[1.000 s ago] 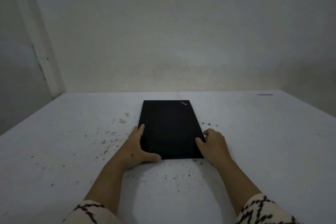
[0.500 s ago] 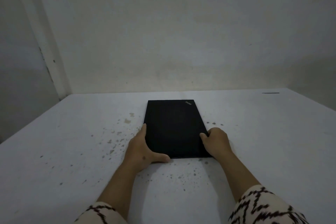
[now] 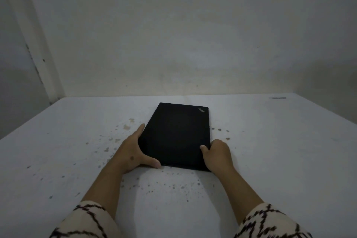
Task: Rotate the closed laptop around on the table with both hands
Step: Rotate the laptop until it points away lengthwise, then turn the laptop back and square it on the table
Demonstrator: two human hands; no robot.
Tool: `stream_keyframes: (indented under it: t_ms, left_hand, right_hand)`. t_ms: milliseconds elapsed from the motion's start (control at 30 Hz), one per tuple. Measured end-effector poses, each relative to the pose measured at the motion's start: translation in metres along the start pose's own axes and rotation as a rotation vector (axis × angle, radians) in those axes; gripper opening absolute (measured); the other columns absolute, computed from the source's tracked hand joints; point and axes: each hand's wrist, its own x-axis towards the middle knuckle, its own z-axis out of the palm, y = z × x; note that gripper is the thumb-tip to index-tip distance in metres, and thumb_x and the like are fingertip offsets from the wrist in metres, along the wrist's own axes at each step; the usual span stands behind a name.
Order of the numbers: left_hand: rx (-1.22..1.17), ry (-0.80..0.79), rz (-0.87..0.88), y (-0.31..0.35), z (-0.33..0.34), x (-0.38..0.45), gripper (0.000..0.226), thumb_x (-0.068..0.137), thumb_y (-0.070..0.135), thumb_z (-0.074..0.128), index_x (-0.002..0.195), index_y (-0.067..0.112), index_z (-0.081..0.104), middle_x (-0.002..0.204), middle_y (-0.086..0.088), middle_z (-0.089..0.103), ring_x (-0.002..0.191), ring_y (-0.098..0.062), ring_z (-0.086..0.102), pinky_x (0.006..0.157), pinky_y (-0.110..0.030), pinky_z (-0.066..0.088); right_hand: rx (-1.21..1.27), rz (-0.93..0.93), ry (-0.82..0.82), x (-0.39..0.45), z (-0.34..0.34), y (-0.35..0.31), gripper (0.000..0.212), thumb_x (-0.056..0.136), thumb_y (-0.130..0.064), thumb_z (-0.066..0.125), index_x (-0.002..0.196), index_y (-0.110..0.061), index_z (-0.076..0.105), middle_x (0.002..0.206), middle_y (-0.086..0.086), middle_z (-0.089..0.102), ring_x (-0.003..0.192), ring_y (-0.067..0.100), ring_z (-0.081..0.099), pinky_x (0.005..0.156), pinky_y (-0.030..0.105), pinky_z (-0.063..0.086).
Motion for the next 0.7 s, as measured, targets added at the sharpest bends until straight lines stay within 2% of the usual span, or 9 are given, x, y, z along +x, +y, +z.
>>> stream_keyframes:
  t_ms: [67,267,400,500,600,667,700]
  left_hand:
    - [0.020,-0.012,-0.023,0.000,-0.005,0.003,0.145,0.032,0.038,0.093,0.150,0.028,0.011,0.153,-0.003,0.032,0.138,-0.027,0.033,0.109,-0.043,0.035]
    - [0.062,-0.015,-0.045,-0.004,-0.022,0.009,0.135,0.039,0.024,0.095,0.149,0.026,0.017,0.153,-0.005,0.034,0.139,-0.027,0.033,0.111,-0.044,0.031]
    - [0.050,0.055,-0.073,-0.009,-0.035,0.008,0.124,0.045,0.013,0.093,0.147,0.026,0.025,0.148,-0.005,0.042,0.137,-0.027,0.036,0.110,-0.042,0.032]
    - [0.024,0.094,-0.084,-0.013,-0.037,0.002,0.113,0.049,0.010,0.091,0.145,0.022,0.033,0.146,-0.004,0.045,0.134,-0.024,0.039,0.105,-0.036,0.034]
    - [0.010,0.082,-0.079,-0.014,-0.034,-0.004,0.099,0.056,0.009,0.088,0.142,0.020,0.039,0.144,-0.005,0.046,0.120,-0.016,0.044,0.097,-0.031,0.038]
    - [-0.025,0.048,-0.131,-0.011,-0.025,-0.005,0.095,0.064,0.007,0.081,0.145,0.023,0.033,0.152,-0.006,0.033,0.130,-0.021,0.037,0.105,-0.036,0.035]
    - [-0.025,0.058,-0.171,-0.007,-0.018,-0.005,0.093,0.069,0.006,0.074,0.147,0.024,0.026,0.156,-0.008,0.022,0.140,-0.026,0.025,0.112,-0.041,0.031]
  right_hand:
    - [0.009,0.015,-0.023,-0.003,0.002,-0.003,0.020,0.095,-0.025,0.050,0.095,-0.006,0.054,0.115,0.020,0.059,0.082,0.020,0.050,0.069,0.028,0.040]
    - [0.034,0.039,-0.071,-0.013,0.011,-0.012,0.018,0.095,-0.025,0.051,0.088,-0.009,0.045,0.102,0.013,0.054,0.079,0.017,0.049,0.068,0.027,0.039]
    - [0.050,0.017,-0.088,-0.019,0.024,-0.020,0.026,0.095,-0.024,0.050,0.111,-0.003,0.053,0.120,0.015,0.054,0.084,0.017,0.049,0.071,0.027,0.041]
    - [0.061,-0.001,-0.089,-0.023,0.030,-0.022,0.028,0.095,-0.023,0.050,0.115,-0.003,0.052,0.122,0.016,0.053,0.085,0.018,0.050,0.074,0.027,0.043]
    - [0.055,-0.023,-0.108,-0.022,0.029,-0.020,0.020,0.094,-0.024,0.052,0.104,-0.006,0.054,0.114,0.016,0.056,0.083,0.019,0.052,0.068,0.025,0.043]
    - [0.036,-0.045,-0.119,-0.017,0.024,-0.016,0.016,0.092,-0.025,0.056,0.087,-0.010,0.050,0.093,0.012,0.057,0.074,0.017,0.051,0.060,0.022,0.039]
    - [0.024,-0.058,-0.120,-0.013,0.020,-0.013,0.020,0.091,-0.025,0.057,0.078,-0.012,0.049,0.081,0.008,0.054,0.069,0.015,0.050,0.059,0.022,0.038]
